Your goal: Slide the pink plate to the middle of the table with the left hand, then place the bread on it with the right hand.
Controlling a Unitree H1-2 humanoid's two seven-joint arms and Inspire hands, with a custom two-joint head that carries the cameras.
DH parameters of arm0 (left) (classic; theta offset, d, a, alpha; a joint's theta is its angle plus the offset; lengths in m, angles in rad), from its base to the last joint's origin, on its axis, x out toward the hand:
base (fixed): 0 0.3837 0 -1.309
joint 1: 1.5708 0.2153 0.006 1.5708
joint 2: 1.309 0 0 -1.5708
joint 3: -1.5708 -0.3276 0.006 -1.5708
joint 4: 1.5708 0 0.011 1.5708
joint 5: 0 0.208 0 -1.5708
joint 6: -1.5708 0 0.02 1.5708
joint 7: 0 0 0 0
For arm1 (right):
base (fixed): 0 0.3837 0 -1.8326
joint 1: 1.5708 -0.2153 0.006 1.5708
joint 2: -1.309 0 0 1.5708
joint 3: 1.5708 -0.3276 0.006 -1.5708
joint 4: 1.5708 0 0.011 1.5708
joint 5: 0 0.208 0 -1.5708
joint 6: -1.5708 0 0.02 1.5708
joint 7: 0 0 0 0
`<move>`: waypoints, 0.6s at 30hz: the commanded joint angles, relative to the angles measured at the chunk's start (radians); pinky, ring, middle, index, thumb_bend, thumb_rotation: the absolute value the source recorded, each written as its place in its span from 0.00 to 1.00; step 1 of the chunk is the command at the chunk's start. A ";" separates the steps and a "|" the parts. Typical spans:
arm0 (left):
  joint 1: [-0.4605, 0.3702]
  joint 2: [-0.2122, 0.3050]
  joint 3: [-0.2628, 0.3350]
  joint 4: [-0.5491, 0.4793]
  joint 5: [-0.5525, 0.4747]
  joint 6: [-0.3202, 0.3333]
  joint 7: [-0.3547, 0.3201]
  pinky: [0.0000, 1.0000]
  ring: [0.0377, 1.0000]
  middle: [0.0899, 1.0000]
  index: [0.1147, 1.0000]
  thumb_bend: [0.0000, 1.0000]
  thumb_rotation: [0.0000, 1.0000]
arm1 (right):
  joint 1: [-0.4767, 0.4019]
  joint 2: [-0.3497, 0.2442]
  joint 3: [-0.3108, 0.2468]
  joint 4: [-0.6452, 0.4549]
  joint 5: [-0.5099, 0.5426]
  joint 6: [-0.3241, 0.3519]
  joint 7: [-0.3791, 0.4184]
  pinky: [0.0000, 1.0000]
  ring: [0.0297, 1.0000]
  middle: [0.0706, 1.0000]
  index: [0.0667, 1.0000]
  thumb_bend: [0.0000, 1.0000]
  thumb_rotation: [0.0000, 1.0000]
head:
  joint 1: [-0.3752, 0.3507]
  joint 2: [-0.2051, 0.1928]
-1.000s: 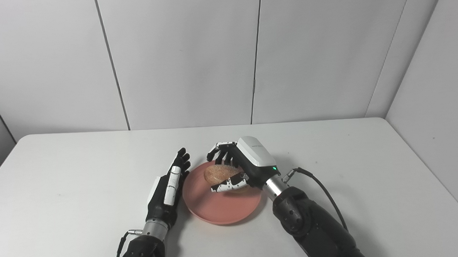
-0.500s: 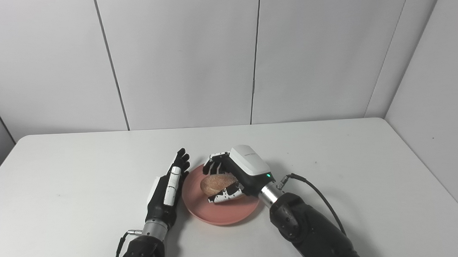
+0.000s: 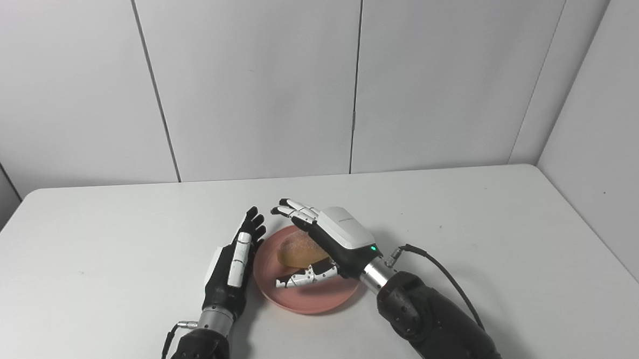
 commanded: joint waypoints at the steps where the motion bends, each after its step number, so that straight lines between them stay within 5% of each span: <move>1: 0.018 0.002 0.002 0.012 -0.007 -0.026 -0.011 0.99 0.99 0.98 0.98 0.72 1.00 | -0.031 -0.011 -0.020 -0.043 0.038 -0.046 0.008 0.97 1.00 1.00 0.99 0.67 0.69 | 0.001 0.000; 9: 0.020 0.001 0.000 0.001 0.002 -0.009 -0.004 0.99 0.99 0.98 0.98 0.72 1.00 | -0.009 -0.013 -0.050 -0.108 0.077 -0.035 0.032 1.00 1.00 1.00 1.00 0.65 0.77 | 0.000 0.000; 18: 0.014 -0.002 0.004 0.018 -0.004 -0.022 -0.006 1.00 0.98 0.98 0.98 0.73 1.00 | 0.019 0.002 -0.106 -0.128 0.052 -0.058 -0.095 1.00 1.00 1.00 1.00 0.69 0.93 | 0.001 -0.001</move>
